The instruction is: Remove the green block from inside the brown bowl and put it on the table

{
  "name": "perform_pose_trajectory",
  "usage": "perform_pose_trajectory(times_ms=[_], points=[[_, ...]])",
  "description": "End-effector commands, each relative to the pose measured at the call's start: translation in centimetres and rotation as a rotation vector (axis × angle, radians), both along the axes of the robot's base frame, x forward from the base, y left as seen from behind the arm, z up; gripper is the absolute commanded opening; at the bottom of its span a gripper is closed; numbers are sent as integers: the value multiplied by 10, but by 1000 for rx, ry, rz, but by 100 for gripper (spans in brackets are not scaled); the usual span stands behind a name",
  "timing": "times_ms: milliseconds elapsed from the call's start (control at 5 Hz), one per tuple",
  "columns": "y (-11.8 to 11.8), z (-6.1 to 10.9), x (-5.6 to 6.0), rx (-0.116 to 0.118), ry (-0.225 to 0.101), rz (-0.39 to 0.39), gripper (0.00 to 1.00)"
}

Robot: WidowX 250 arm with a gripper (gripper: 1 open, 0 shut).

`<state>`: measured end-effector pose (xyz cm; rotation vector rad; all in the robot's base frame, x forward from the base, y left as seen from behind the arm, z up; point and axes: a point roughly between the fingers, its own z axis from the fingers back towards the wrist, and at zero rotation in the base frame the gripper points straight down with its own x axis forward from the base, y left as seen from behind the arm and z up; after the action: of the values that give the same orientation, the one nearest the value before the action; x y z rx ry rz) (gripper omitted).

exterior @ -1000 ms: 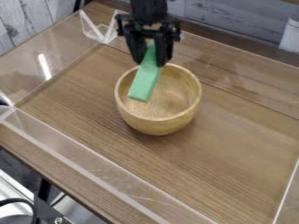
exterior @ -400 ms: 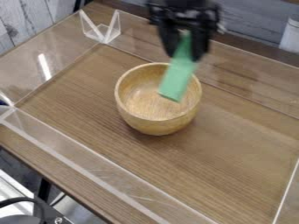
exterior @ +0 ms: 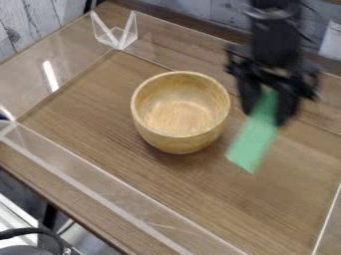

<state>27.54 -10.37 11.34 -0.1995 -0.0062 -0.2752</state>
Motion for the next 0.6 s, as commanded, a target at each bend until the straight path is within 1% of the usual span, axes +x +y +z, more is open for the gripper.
perform_pose_trajectory(times_ms=[0,200,400], points=[[-32,3,-10,-5,-50,-32,0],[-48,-15,-24,4,-32,-78,0],[-49,-38,-26,11,-7,-84,0]])
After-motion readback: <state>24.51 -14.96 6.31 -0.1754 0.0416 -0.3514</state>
